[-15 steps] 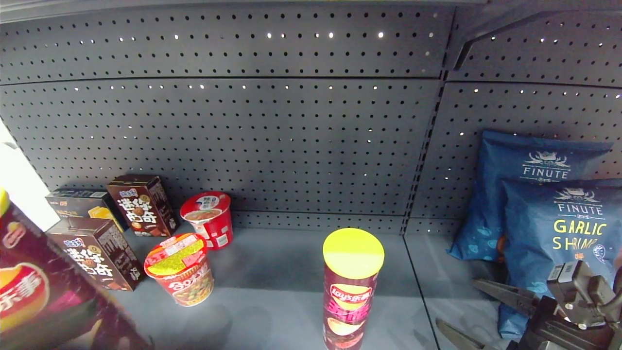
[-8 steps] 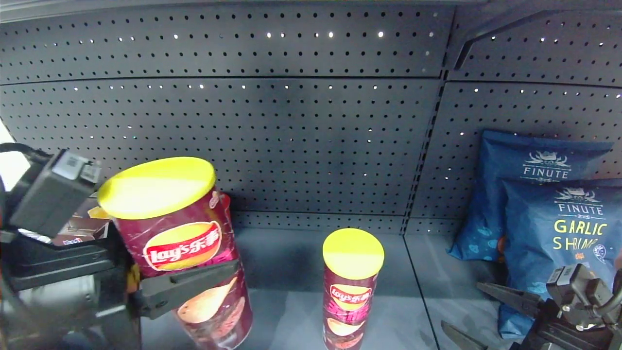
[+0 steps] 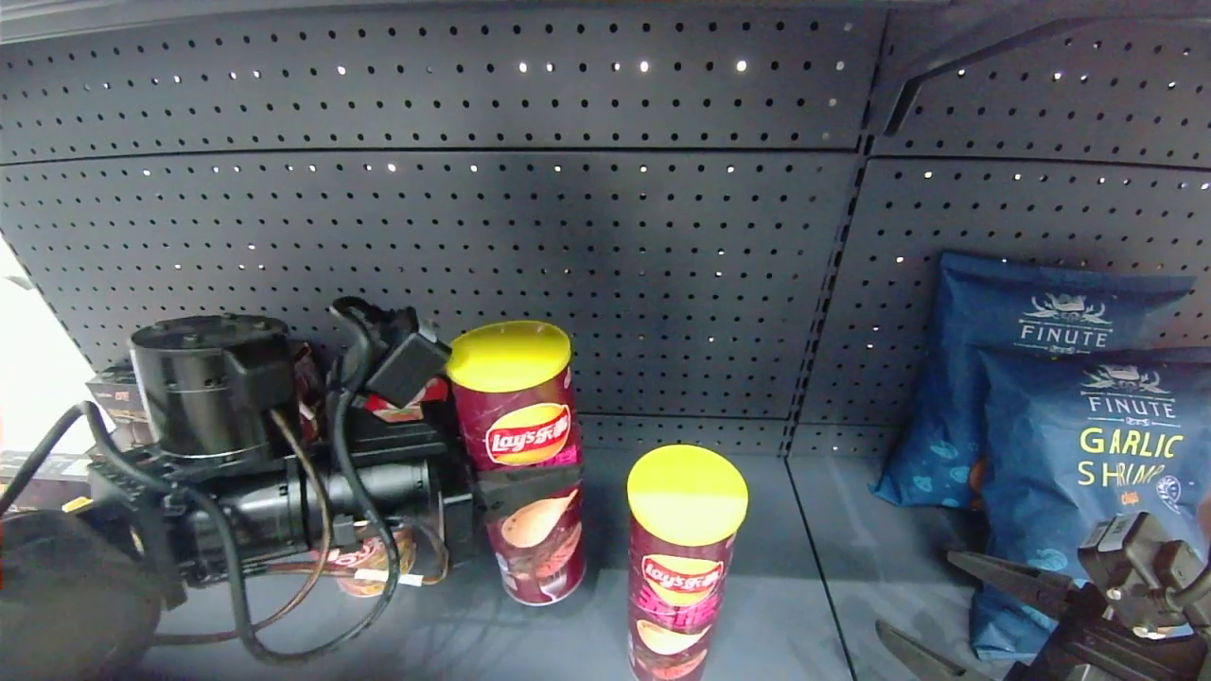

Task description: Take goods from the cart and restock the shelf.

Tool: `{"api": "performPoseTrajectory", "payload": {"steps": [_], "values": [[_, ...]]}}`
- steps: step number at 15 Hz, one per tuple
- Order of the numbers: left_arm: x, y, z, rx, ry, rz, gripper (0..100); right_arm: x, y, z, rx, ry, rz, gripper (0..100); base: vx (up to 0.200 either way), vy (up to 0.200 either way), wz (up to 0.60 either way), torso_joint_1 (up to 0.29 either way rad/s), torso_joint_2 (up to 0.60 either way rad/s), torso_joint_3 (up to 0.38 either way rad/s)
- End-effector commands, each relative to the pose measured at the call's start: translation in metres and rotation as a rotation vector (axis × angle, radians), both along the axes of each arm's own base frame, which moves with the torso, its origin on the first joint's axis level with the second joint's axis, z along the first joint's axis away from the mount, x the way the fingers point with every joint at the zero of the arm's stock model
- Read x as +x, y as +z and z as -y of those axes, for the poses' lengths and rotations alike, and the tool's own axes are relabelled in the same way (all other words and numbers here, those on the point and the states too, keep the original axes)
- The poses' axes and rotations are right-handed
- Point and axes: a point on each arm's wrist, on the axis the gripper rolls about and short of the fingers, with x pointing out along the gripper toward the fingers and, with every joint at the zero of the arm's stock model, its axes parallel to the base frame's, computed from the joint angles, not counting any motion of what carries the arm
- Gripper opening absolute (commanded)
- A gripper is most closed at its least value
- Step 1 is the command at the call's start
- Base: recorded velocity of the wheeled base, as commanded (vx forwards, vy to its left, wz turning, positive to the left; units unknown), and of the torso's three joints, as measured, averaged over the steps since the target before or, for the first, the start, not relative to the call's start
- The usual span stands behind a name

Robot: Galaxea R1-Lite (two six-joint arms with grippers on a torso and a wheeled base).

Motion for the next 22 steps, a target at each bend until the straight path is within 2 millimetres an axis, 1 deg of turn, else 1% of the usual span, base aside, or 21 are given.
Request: {"api": "performPoseTrajectory", "payload": {"steps": [1, 2, 5, 9, 13, 15, 19, 22], "values": [[0.036, -0.017, 0.006, 0.017, 0.021, -0.035, 0, 0.000, -0.001, 0.000, -0.003, 0.001, -0.003, 100, 0.000, 0.000, 0.00, 0.000, 0.00, 0.000], [0.047, -0.020, 0.009, 0.011, 0.008, -0.031, 0, 0.000, -0.001, 0.000, -0.003, 0.000, -0.005, 100, 0.000, 0.000, 0.00, 0.000, 0.00, 0.000], [0.070, -0.033, 0.021, -0.012, -0.030, -0.004, 0, 0.001, -0.001, 0.000, -0.005, 0.000, -0.007, 100, 0.000, 0.000, 0.00, 0.000, 0.00, 0.000], [0.097, -0.041, 0.039, -0.018, -0.050, 0.011, 0, 0.001, -0.003, -0.001, -0.010, 0.006, -0.017, 100, 0.000, 0.000, 0.00, 0.000, 0.00, 0.000], [0.107, -0.054, 0.044, -0.009, -0.053, -0.003, 0, 0.001, -0.003, -0.001, -0.012, 0.006, -0.019, 100, 0.000, 0.000, 0.00, 0.000, 0.00, 0.000], [0.112, -0.058, 0.047, 0.006, -0.069, 0.019, 0, 0.001, -0.003, -0.001, -0.011, 0.007, -0.020, 100, 0.000, 0.000, 0.00, 0.000, 0.00, 0.000], [0.119, -0.060, 0.068, -0.002, -0.112, 0.043, 0, 0.001, -0.003, -0.001, -0.011, 0.006, -0.018, 100, 0.000, 0.000, 0.00, 0.000, 0.00, 0.000], [0.124, -0.063, 0.071, -0.004, -0.115, 0.048, 0, 0.001, -0.003, -0.001, -0.010, 0.005, -0.019, 100, 0.000, 0.000, 0.00, 0.000, 0.00, 0.000]]}}
